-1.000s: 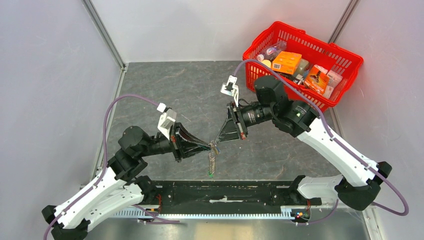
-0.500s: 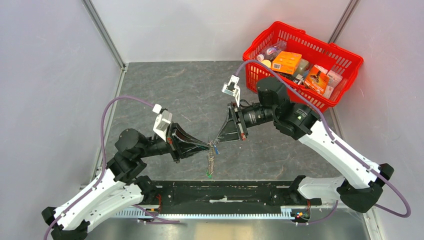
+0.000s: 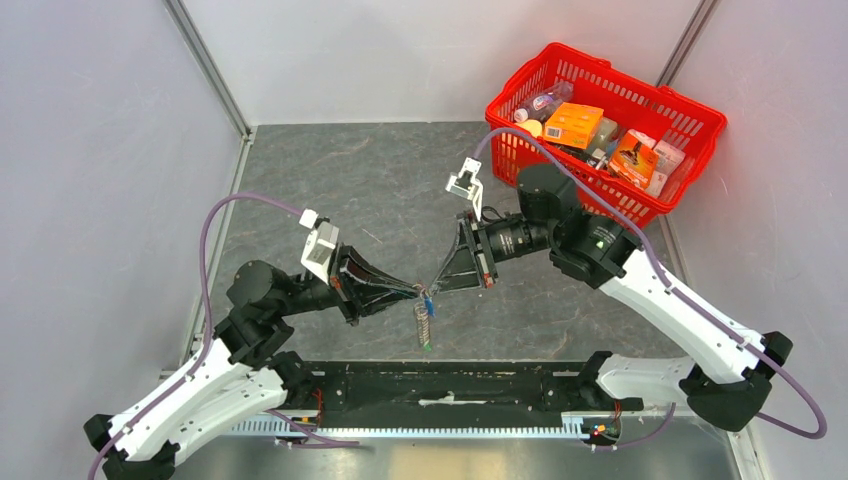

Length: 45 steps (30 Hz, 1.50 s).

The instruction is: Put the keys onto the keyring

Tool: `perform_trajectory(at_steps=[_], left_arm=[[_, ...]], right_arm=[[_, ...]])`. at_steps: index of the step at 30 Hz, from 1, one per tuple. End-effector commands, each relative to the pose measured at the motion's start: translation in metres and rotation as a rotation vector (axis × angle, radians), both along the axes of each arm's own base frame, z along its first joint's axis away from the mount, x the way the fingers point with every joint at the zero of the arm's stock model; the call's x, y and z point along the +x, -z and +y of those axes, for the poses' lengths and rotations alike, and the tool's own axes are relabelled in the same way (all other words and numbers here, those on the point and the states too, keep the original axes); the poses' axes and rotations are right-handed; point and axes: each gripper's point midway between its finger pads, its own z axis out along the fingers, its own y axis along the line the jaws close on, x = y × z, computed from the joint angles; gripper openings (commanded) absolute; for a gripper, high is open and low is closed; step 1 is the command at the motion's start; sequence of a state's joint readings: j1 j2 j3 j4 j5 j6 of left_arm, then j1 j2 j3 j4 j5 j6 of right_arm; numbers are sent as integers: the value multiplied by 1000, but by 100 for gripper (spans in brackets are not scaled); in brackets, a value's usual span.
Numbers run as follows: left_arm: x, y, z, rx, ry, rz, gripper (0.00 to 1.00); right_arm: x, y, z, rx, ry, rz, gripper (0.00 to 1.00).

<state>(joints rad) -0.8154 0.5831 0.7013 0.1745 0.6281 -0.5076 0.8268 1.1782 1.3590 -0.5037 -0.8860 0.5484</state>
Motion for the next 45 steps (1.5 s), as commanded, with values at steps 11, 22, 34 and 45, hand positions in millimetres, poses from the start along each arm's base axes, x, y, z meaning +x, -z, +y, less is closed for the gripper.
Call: perform_trajectory(at_steps=[11,22,34,45], left_arm=[[-2,-29,5,-146,-7,-39,2],[-4,-34,6,-229,20,12,2],[8,-35,10,-333,-21,119,2],[23,-28,15,-445,-61,214,2]], right_arm=[[-14,-6,4,87,-31,-5,2],[-21,-34,-15,128,-5,-160,45],[-12,-49,-20,140,46,-287,38],[9,-45,-4,114,81,-320,41]])
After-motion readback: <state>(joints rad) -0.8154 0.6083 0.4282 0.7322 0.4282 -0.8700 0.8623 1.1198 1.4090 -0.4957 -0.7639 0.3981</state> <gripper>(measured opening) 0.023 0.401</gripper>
